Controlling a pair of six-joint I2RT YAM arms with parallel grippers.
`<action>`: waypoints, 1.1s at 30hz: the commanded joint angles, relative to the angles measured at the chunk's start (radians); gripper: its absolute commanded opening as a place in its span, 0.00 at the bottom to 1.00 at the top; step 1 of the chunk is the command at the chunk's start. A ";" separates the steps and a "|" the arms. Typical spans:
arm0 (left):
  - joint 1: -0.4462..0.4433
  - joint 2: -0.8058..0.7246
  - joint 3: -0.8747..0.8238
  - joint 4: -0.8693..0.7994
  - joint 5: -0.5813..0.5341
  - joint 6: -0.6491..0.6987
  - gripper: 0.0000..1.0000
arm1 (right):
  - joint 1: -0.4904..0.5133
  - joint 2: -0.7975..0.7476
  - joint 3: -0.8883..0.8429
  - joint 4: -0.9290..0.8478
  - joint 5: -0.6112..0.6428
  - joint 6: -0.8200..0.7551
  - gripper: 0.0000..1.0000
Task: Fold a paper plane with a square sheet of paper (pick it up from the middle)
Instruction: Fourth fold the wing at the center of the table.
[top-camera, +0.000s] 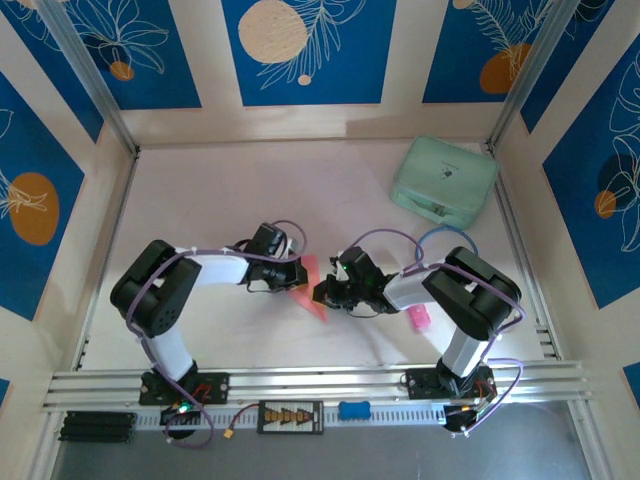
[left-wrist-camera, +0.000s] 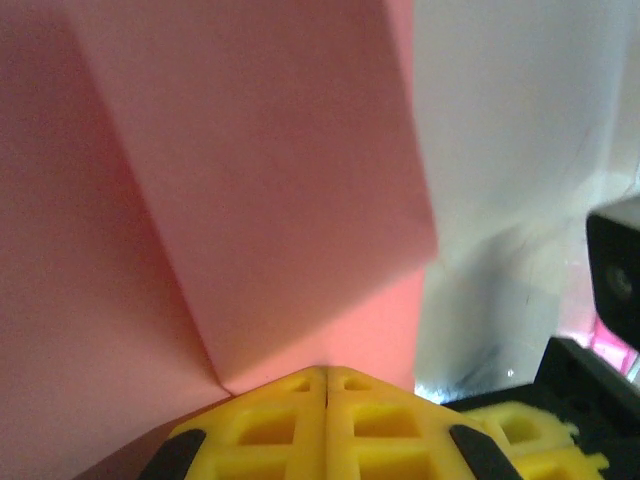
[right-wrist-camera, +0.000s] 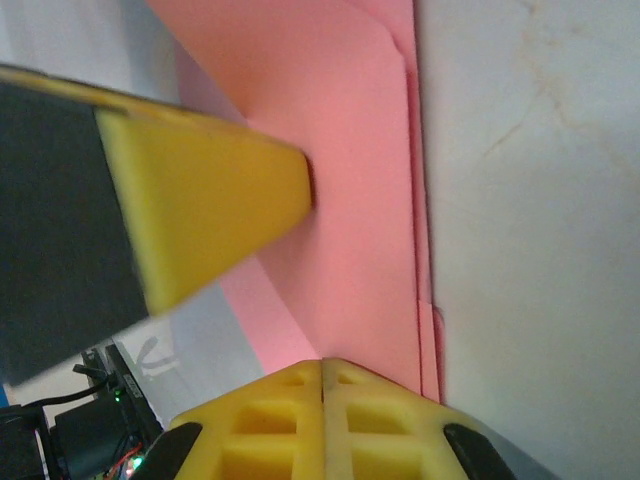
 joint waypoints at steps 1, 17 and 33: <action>0.062 0.038 0.028 -0.028 -0.096 0.027 0.00 | 0.010 0.030 -0.052 -0.251 0.016 -0.035 0.00; 0.180 0.109 0.108 -0.067 -0.088 0.045 0.00 | -0.012 0.013 -0.049 -0.304 -0.027 -0.073 0.00; 0.229 0.149 0.207 -0.131 -0.122 0.051 0.00 | -0.043 0.009 -0.029 -0.363 -0.078 -0.125 0.00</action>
